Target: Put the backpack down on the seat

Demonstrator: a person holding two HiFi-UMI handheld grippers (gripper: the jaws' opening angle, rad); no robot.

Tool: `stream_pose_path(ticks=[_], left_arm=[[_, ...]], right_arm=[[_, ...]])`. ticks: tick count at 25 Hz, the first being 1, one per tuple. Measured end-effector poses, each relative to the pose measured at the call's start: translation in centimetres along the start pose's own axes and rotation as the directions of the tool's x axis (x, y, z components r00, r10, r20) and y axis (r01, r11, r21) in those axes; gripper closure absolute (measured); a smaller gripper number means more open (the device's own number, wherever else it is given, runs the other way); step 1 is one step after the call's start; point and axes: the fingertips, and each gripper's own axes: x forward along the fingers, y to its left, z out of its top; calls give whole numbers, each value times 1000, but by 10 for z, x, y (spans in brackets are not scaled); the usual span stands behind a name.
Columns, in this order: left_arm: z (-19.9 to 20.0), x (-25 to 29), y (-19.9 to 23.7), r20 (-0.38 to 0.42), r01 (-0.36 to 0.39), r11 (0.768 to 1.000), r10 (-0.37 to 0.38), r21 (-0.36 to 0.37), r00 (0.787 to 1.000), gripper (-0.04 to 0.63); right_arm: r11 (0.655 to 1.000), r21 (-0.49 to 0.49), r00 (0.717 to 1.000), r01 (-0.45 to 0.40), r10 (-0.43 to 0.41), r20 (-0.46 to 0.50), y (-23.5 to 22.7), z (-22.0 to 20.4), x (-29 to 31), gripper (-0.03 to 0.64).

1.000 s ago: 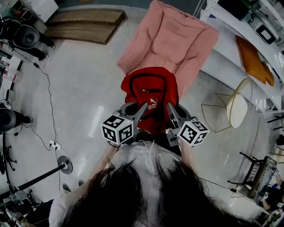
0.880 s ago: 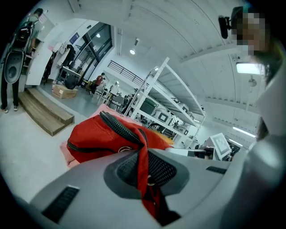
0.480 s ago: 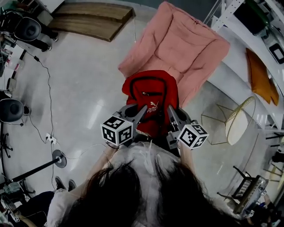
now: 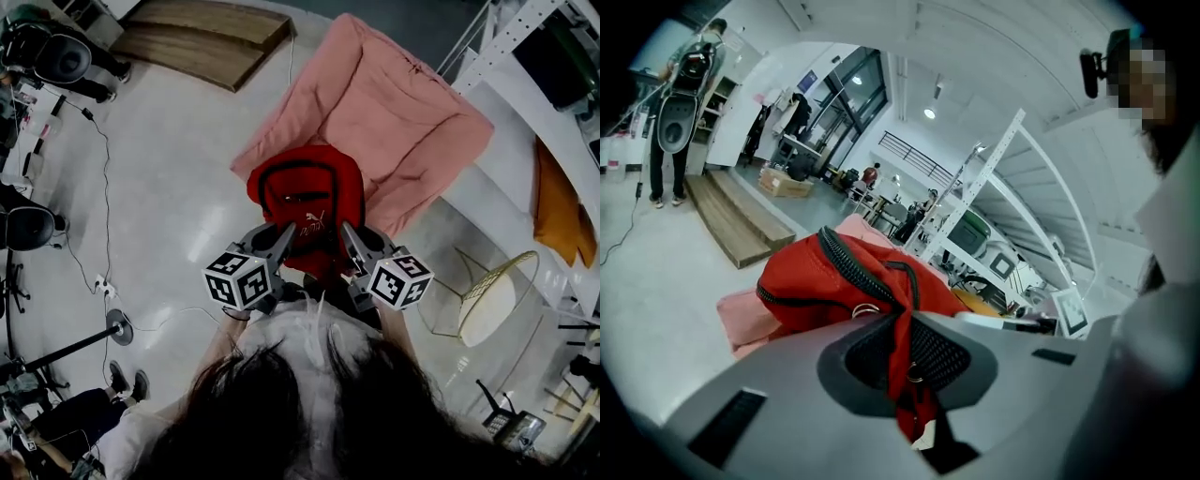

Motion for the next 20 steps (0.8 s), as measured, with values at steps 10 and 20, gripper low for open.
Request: stream_pose_path(ticks=[10, 20], left_arm=[[33, 87, 3, -28, -19, 998, 21, 58, 999, 551], [34, 155, 62, -128, 43, 998, -38, 37, 991, 551]], right_arm=[[998, -46, 999, 30, -29, 16, -73, 63, 30, 571], [994, 58, 995, 96, -95, -17, -130, 56, 103, 575]])
